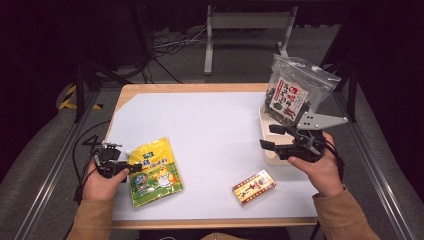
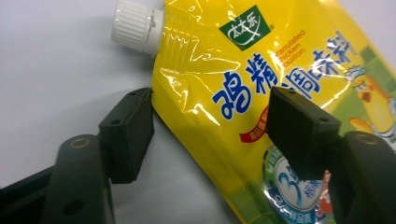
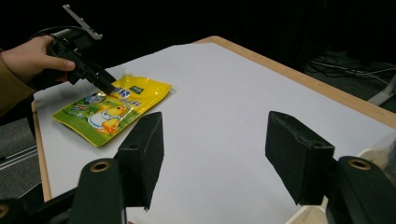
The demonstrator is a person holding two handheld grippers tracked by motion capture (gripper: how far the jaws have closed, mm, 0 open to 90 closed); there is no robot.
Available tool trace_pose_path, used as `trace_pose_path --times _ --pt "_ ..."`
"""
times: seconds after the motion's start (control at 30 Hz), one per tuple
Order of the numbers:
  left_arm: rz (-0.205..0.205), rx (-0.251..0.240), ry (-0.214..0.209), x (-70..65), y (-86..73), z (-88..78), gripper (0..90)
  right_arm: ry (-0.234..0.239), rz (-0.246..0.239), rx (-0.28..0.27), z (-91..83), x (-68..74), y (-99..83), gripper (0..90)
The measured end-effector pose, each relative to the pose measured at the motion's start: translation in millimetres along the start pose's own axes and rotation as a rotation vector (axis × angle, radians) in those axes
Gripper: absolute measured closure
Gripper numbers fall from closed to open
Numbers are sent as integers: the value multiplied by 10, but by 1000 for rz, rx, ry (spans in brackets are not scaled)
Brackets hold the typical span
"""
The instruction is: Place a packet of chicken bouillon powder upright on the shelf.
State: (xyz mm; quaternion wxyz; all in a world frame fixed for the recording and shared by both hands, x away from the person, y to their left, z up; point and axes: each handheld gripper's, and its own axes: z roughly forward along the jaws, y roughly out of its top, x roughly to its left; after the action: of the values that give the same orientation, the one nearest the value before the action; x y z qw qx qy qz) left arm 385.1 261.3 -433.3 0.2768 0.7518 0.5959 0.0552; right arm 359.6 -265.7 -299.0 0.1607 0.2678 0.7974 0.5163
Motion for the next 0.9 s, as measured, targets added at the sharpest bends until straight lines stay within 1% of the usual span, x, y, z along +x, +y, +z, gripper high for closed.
trace_pose_path --times 0.03,0.1,0.13,0.2,0.23,0.27,0.37,0.4,0.43,0.47,0.5,0.6,0.63,0.67,0.7,0.73,0.77,0.8,0.83,0.87,0.9 --pt "6 1 2 -6 2 3 365 1 1 0 3 0 -1 376" --pt "13 1 20 -36 3 9 392 3 3 0 7 1 -2 373" --pt "11 2 31 -58 4 15 410 4 4 0 8 1 -2 373" --pt "27 13 59 -99 16 24 442 4 5 0 9 0 -4 373" --pt "27 13 68 -117 19 30 448 4 6 0 9 0 -5 373" --pt "35 20 83 -137 24 34 451 4 7 0 10 0 -6 373" --pt "34 23 103 -152 27 33 479 4 7 4 14 0 -14 372" --pt "34 20 107 -150 25 31 517 4 8 6 16 1 -17 373" --pt "30 17 111 -154 22 32 536 3 8 6 16 2 -18 372" --pt "30 17 111 -154 22 32 546 3 8 6 16 4 -19 372" --pt "35 24 128 -166 23 26 560 4 7 6 17 6 -19 373" --pt "38 21 133 -179 20 29 574 6 7 6 20 9 -19 372" --pt "37 20 137 -183 19 29 613 5 7 7 26 10 -20 372" --pt "40 25 96 -182 16 32 715 7 8 8 29 8 -21 371" --pt "40 25 96 -182 16 32 900 7 8 8 29 8 -21 371" --pt "-9 -7 -73 -159 0 90 900 7 9 10 33 8 -22 372" --pt "-14 -13 -72 -175 5 99 900 8 9 10 36 9 -22 372" --pt "-1 -5 -55 -205 17 98 900 7 9 12 38 10 -23 372" --pt "24 8 -10 -269 36 96 900 8 8 11 37 11 -23 372" --pt "22 14 4 -292 44 96 900 9 9 9 29 9 -24 371" --pt "26 19 2 -290 52 94 900 7 11 6 20 6 -27 371"
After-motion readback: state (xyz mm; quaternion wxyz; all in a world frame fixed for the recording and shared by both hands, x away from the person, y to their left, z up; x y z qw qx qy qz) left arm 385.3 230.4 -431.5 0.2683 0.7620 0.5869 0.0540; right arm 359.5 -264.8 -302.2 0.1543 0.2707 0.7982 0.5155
